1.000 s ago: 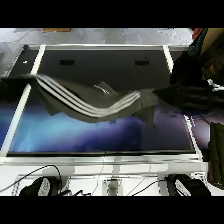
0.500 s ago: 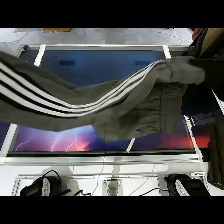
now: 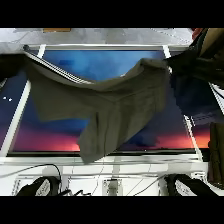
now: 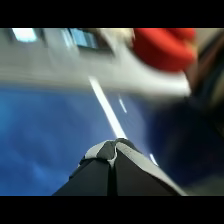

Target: Fold the clothes and pants, and hang the long-sleeved shirts on hangers.

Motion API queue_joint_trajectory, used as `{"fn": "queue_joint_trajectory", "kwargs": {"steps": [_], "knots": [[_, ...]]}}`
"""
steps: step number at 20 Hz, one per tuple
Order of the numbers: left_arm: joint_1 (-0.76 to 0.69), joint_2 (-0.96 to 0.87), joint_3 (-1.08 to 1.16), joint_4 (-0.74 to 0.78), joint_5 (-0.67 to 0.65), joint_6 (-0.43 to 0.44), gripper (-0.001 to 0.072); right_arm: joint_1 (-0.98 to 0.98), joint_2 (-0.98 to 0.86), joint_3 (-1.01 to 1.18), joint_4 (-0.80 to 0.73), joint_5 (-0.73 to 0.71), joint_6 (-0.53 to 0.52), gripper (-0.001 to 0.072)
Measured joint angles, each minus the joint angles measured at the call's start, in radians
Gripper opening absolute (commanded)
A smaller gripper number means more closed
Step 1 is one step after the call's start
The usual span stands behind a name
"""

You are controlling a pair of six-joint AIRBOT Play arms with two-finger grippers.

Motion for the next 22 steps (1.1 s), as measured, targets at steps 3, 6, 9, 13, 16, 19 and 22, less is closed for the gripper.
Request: {"fn": "queue_joint_trajectory", "kwargs": {"steps": [3, 6, 9, 13, 16, 19, 22], "knots": [[-0.129, -0.176, 0.0, 0.048, 0.054, 0.0, 0.001, 0.035, -0.192, -0.004, -0.013, -0.082, 0.002, 0.0023], [-0.216, -0.275, 0.0, 0.071, 0.095, 0.0, 0.001, 0.049, -0.329, -0.005, -0.027, -0.161, 0.005, 0.0022], [-0.257, -0.309, 0.0, 0.094, 0.027, -0.044, 0.001, 0.036, -0.393, -0.006, -0.1, -0.187, 0.005, 0.0021], [-0.301, -0.32, 0.0, 0.166, -0.238, -0.177, 0.001, -0.01, -0.422, -0.006, -0.258, -0.136, 0.005, 0.0021], [-0.377, -0.323, -0.011, 0.285, -0.398, -0.298, 0.0011, -0.048, -0.429, -0.005, -0.396, -0.038, 0.005, 0.0021], [-0.479, -0.324, -0.048, 0.379, -0.482, -0.385, 0.0011, -0.071, -0.431, -0.005, -0.546, 0.072, -0.001, 0.0021], [-0.571, -0.325, -0.099, 0.432, -0.518, -0.436, 0.0011, -0.08, -0.432, -0.005, -0.684, 0.172, -0.024, 0.0022]]}}
